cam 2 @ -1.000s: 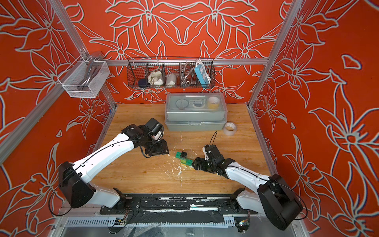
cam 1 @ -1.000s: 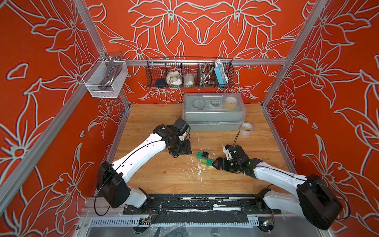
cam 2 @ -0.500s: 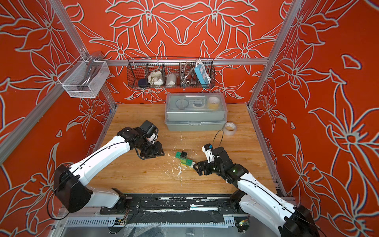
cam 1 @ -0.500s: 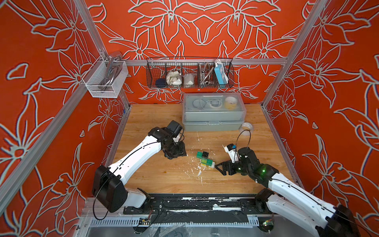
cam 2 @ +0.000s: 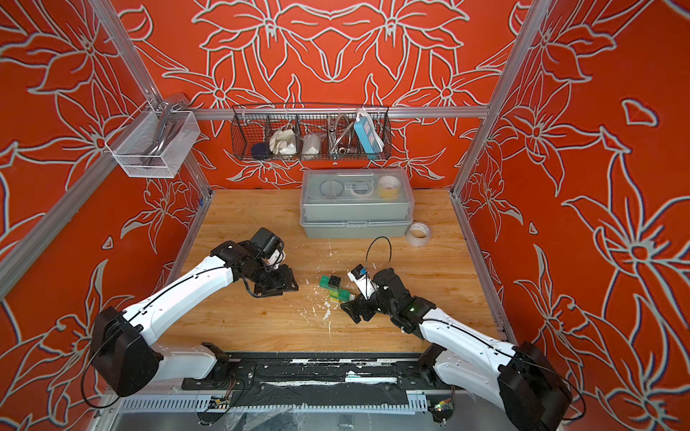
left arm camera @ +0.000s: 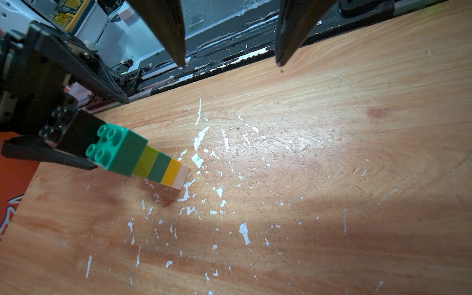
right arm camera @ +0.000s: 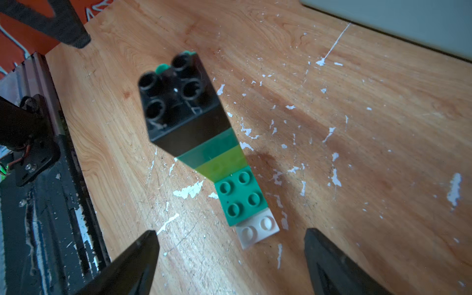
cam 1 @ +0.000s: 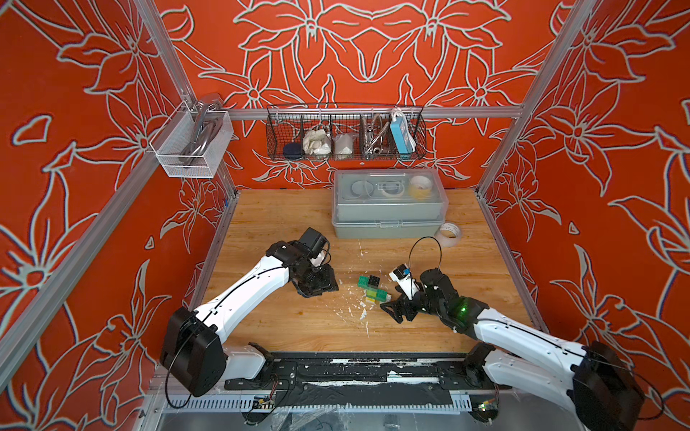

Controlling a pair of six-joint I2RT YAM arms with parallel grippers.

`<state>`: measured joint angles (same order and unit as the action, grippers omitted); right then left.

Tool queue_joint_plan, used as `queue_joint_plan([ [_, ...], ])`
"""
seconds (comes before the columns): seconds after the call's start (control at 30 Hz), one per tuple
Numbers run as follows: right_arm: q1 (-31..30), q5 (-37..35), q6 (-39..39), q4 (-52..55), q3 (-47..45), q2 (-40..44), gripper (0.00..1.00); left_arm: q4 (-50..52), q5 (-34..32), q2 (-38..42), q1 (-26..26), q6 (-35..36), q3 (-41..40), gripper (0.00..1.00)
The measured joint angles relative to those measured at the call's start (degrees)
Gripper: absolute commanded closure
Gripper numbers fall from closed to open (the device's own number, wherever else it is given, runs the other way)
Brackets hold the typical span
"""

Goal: Assemble a giraffe with lego
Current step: Adjust the lego brick at the center of the board.

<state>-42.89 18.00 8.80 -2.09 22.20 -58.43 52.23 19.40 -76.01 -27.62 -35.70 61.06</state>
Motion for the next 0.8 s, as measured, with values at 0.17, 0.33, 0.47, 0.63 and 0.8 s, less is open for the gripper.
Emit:
queue_joint_plan([
  [0.17, -1.66, -3.28, -0.20, -6.16, -5.11, -2.29, 0.07, -0.50, 1.07, 0.09, 0.98, 0.04, 0.00, 0.45],
  [0.33, -1.79, -5.22, -0.55, -12.24, -7.52, -4.50, 0.08, -0.48, 2.27, 0.17, 2.05, 0.26, 0.02, 0.45],
  [0.47, -1.79, -5.81, -1.16, -17.35, -9.70, -4.57, 0.08, -0.46, 3.34, 0.17, 2.67, 0.59, 0.00, 0.45],
  [0.63, -1.79, -6.19, -2.43, -20.52, -10.99, -3.48, 0.08, -0.55, 4.57, 0.20, 3.39, 0.96, -0.09, 0.45],
  [0.8, -1.77, -6.54, -4.87, -22.16, -10.95, -2.51, 0.08, -1.73, 6.05, 0.68, 3.78, 0.74, -1.60, 0.45],
])
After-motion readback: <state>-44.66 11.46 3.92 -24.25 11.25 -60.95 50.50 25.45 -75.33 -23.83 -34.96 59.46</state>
